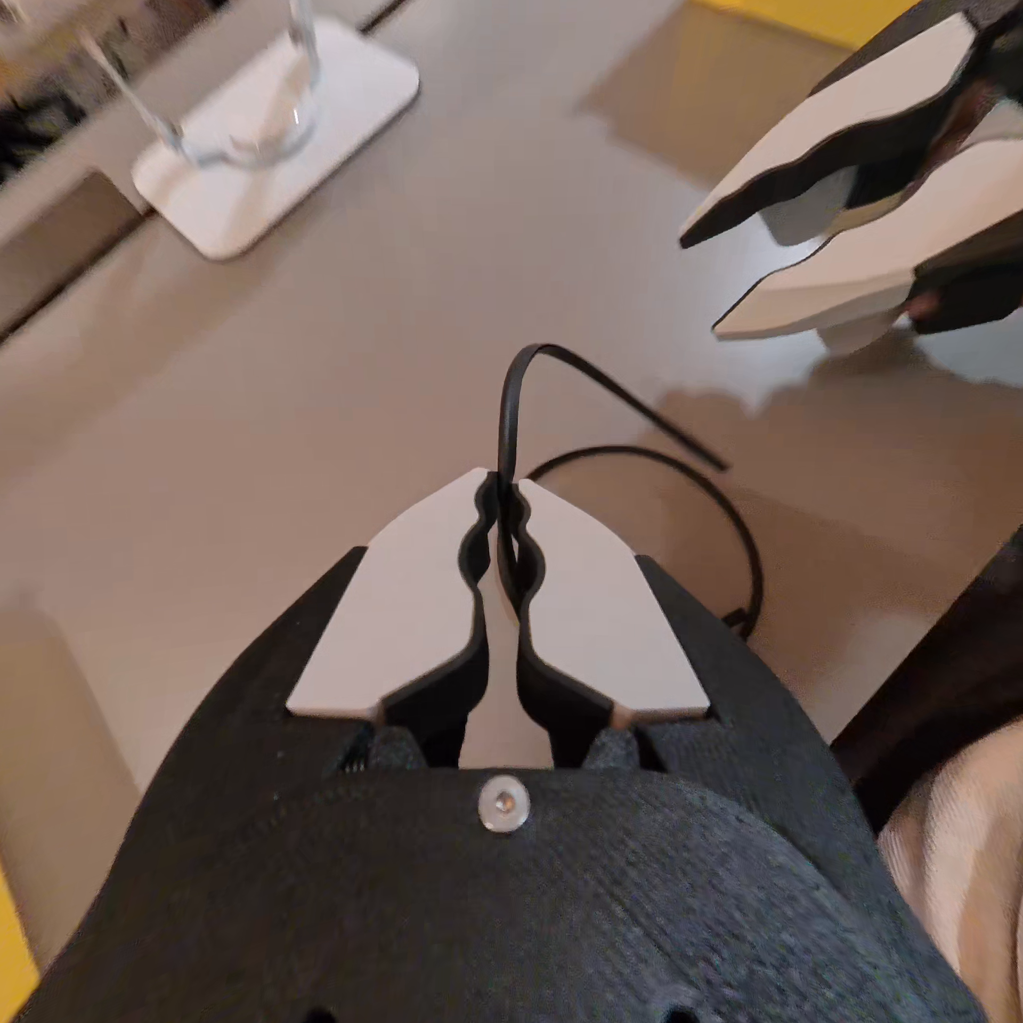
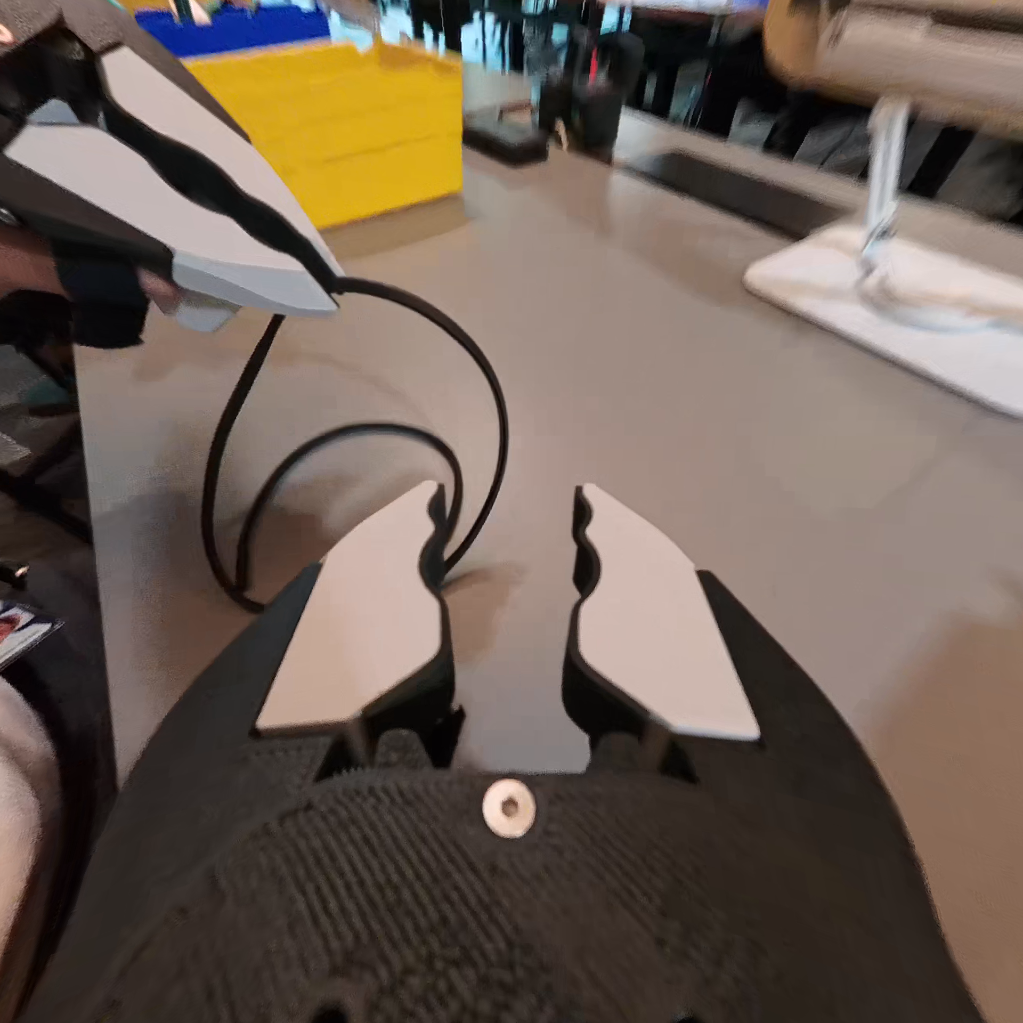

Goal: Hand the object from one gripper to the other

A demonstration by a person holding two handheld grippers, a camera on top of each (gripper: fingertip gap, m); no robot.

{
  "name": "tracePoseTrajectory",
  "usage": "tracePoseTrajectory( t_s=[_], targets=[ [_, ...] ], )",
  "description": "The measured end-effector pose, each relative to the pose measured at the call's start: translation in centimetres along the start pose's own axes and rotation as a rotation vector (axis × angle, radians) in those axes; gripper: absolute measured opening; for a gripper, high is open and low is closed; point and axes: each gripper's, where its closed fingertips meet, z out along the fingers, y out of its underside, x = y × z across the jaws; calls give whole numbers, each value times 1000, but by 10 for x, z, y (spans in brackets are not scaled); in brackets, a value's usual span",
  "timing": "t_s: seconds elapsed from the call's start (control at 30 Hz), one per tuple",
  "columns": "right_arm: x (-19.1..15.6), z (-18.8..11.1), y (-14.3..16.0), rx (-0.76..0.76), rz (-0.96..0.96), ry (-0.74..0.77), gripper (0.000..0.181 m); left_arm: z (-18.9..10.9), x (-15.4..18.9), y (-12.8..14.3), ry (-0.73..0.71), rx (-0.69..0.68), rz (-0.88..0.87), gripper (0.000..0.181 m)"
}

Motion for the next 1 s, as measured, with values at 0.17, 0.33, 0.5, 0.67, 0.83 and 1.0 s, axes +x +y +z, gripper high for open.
tracePoseTrajectory(
  t_s=[0.17,0.33,0.5,0.67,0.83,1.0],
  targets=[
    [-12,-9,-21,89,-163,79,47,-9,13,-18,-15,4,93,5],
    [-11,-4,-12,43,-71,64,46,6,67,5,344,-137,-22,5],
    [4,-12,-18,104,49,59,42,19,93,15,432,-169,-115,6],
    [11,-13,-18,130,141,30,41,33,65,31,240,-196,-43,5],
    [11,-8,-12,105,167,-3,41,35,41,45,252,-213,-166,14],
    [-2,3,4,-15,125,-44,39,34,20,49,238,-179,-226,21]
  ],
)
